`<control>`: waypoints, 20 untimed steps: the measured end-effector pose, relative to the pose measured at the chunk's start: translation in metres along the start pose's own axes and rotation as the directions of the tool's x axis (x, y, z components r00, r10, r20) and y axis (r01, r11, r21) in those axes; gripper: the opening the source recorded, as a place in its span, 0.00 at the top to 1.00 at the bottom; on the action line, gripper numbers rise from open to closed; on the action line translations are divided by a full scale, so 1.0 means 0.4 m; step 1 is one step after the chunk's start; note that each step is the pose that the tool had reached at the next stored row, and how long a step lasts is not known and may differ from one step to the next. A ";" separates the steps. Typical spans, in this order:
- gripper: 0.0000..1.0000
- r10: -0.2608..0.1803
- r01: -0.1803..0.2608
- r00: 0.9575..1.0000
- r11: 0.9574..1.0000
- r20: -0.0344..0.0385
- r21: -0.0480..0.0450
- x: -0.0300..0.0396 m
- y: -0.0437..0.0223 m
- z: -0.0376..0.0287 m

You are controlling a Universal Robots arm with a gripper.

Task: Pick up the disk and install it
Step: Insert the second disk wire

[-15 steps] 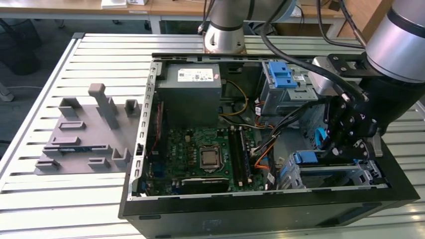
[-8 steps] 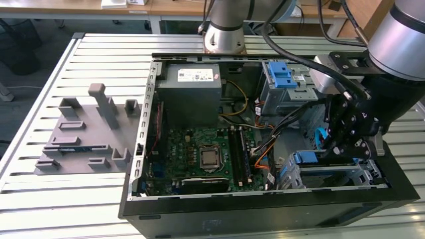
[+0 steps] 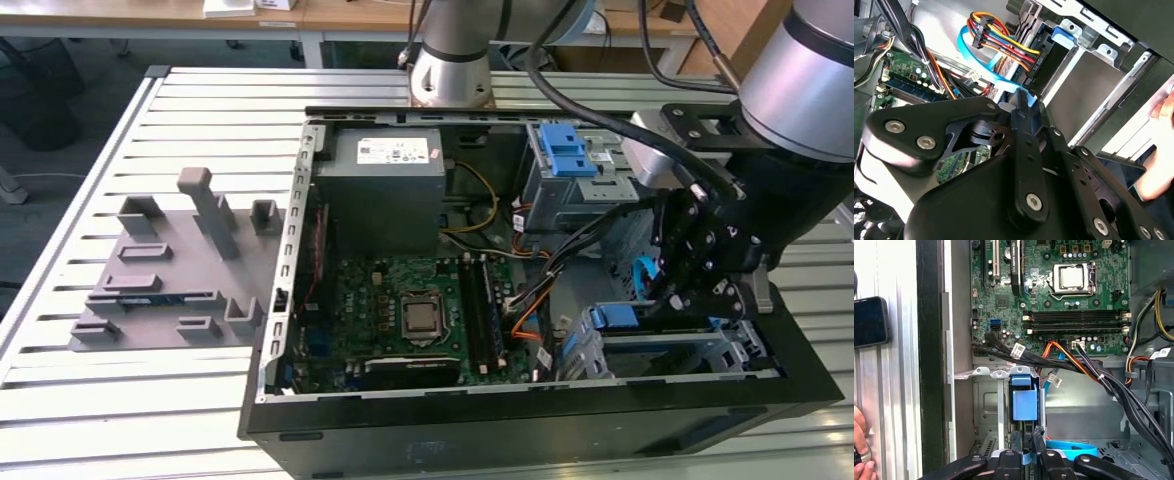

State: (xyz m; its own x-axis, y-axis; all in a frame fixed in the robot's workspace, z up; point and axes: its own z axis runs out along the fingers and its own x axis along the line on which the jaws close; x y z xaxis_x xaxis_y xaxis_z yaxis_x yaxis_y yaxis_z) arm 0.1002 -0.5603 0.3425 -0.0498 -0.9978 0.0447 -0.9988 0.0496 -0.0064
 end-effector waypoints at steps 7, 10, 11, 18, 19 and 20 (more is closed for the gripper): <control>0.77 0.000 0.000 1.000 1.000 0.006 0.000 0.000 0.000 0.001; 0.77 0.000 0.000 1.000 1.000 0.007 0.000 0.000 0.000 0.001; 0.77 0.000 0.000 1.000 1.000 0.007 0.000 0.000 0.000 0.001; 0.78 0.000 0.000 1.000 1.000 0.007 0.000 0.000 0.000 0.001; 0.78 0.000 0.000 1.000 1.000 0.007 0.000 0.000 0.000 0.001; 0.84 0.000 0.000 1.000 1.000 0.007 0.000 0.000 0.000 0.001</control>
State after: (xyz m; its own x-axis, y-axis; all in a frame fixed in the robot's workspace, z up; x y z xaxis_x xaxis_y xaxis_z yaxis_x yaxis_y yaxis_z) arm 0.1002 -0.5604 0.3420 -0.0498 -0.9981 0.0374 -0.9987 0.0496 -0.0060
